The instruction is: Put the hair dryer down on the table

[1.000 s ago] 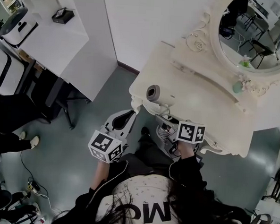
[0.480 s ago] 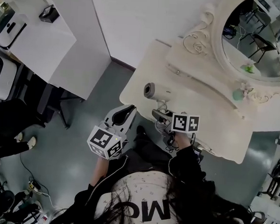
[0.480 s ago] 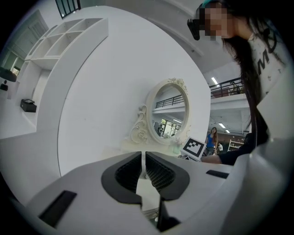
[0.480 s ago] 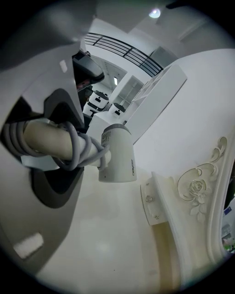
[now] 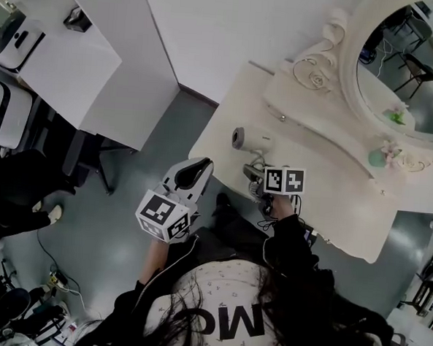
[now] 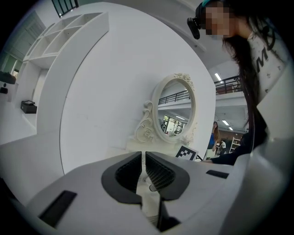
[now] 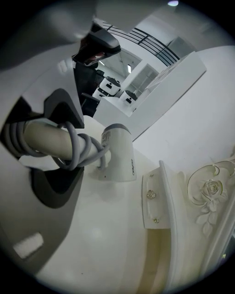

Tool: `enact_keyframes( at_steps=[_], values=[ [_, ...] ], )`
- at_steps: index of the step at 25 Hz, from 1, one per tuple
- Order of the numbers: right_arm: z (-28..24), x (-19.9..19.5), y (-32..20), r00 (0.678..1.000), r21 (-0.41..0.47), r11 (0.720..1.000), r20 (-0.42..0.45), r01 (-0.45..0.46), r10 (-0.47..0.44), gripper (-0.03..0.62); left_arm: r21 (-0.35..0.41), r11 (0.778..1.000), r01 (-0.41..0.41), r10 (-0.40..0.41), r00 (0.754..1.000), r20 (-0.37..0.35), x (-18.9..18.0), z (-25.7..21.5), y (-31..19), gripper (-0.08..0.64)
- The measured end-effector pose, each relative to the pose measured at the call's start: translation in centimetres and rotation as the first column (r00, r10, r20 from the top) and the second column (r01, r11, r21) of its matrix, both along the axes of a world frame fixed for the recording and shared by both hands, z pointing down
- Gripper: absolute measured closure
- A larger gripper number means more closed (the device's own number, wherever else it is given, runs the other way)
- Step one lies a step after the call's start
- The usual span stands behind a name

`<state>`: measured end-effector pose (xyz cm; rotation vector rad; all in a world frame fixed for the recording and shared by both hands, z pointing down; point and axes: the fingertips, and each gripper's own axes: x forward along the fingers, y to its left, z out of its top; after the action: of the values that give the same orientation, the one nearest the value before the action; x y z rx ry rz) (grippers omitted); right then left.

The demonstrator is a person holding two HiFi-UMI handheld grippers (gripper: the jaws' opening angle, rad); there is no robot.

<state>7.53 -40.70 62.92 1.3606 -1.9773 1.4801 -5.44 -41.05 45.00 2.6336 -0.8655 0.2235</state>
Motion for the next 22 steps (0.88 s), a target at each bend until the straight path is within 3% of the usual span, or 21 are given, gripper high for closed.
enact_keyframes(
  at_steps=[5, 9, 22],
  values=[
    [1.2, 0.3, -1.0, 0.987, 0.003, 0.997, -0.138, 0.083, -0.082, 0.324, -0.003, 1.000, -0.005, 0.005, 1.000, 0.009, 0.2, 0.1, -1.0, 0.548],
    [2.2, 1.0, -1.8, 0.940, -0.002, 0.984, -0.293, 0.179, -0.172, 0.324, -0.004, 1.000, -0.011, 0.011, 1.000, 0.013, 0.4, 0.2, -1.5, 0.548],
    [3.9, 2.4, -6.8, 0.899, 0.026, 0.969, -0.381, 0.244, -0.216, 0.328, -0.018, 1.000, 0.012, -0.011, 0.999, 0.042, -0.4, 0.9, -2.6, 0.548]
  ],
)
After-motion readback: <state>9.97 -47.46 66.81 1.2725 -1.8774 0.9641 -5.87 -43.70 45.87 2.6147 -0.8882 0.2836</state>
